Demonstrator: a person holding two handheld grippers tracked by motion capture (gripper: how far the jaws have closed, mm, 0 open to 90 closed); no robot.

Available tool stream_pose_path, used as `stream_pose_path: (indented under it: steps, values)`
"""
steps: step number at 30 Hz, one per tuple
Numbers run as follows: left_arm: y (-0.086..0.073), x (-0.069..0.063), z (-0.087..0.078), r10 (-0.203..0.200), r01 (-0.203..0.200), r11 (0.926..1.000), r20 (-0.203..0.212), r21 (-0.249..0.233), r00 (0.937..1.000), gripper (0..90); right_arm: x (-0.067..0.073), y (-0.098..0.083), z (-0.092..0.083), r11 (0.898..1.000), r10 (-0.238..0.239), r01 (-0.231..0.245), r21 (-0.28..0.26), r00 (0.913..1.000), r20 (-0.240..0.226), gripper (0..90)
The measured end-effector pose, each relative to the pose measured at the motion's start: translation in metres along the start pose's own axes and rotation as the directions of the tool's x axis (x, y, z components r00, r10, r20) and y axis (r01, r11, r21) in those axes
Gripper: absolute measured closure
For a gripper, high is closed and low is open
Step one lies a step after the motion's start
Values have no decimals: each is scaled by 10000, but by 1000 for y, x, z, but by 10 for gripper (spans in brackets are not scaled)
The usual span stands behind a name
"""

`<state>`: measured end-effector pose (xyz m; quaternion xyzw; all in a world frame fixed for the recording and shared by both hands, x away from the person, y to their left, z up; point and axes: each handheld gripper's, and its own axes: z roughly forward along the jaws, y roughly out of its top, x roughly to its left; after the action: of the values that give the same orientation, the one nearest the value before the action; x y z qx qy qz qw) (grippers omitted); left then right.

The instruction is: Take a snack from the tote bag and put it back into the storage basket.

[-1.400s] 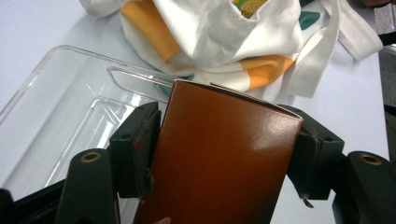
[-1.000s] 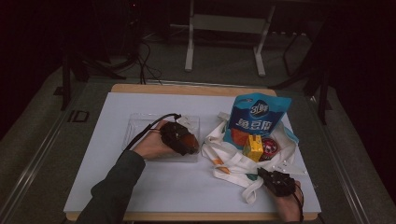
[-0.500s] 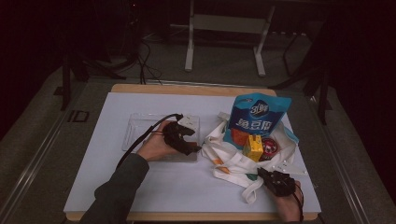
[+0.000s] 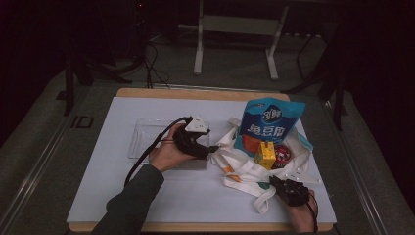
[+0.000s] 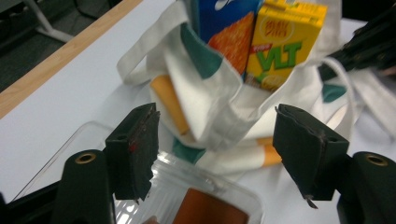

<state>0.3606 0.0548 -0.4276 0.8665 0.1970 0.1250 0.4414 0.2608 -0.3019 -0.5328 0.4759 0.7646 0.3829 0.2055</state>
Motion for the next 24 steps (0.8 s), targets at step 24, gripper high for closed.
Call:
stream_pose_path:
  steps: [24]
  values:
    - [26, -20, 23, 321, -299, 9987, 525, -423, 9981, 331, 0, 0, 0, 10000, 21, -21, -21, 10000, 11, 863]
